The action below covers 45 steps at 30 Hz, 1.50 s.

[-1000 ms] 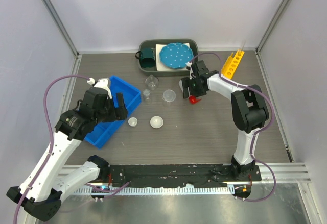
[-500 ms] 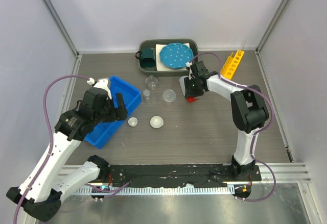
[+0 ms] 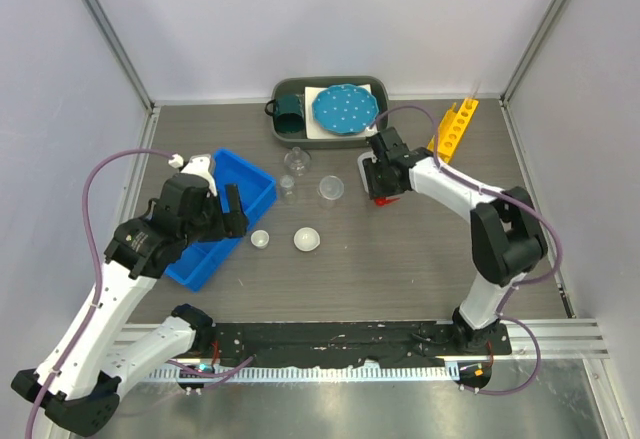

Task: Organize the chemistry lab equipment

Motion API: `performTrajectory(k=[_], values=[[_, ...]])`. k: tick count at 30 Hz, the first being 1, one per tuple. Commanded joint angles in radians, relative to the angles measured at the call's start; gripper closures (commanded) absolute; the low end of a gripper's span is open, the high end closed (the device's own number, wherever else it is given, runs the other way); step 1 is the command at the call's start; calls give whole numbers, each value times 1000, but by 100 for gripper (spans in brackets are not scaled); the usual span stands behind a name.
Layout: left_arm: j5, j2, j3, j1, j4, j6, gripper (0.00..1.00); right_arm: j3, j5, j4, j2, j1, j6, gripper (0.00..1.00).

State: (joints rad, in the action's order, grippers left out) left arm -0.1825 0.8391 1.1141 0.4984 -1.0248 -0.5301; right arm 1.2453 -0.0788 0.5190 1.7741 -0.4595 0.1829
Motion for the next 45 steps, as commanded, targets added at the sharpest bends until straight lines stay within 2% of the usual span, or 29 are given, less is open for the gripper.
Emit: performTrajectory(k=[1, 6, 10, 16, 19, 25, 27, 33, 45], values=[[0, -11, 59, 2, -30, 4, 16, 43, -156, 85, -187, -50, 4, 98], [12, -5, 127, 3, -66, -18, 16, 158, -196, 183, -275, -111, -11, 98], [-23, 15, 220, 2, -112, -28, 16, 278, -56, 196, -246, -154, -40, 97], [-66, 31, 355, 2, -195, -33, 16, 552, 51, 239, -42, -267, -111, 97], [-63, 31, 412, 2, -230, -24, 16, 751, 132, 295, 100, -309, -163, 96], [-3, 12, 484, 2, -284, -16, 16, 1283, 209, 493, 419, -370, -258, 95], [5, 9, 497, 3, -308, -16, 16, 1321, 235, 503, 461, -380, -266, 93], [51, -9, 480, 2, -320, -34, 16, 1264, 275, 400, 504, -401, -287, 92], [89, -24, 406, 2, -288, -25, 16, 1251, 261, 313, 591, -429, -362, 92]])
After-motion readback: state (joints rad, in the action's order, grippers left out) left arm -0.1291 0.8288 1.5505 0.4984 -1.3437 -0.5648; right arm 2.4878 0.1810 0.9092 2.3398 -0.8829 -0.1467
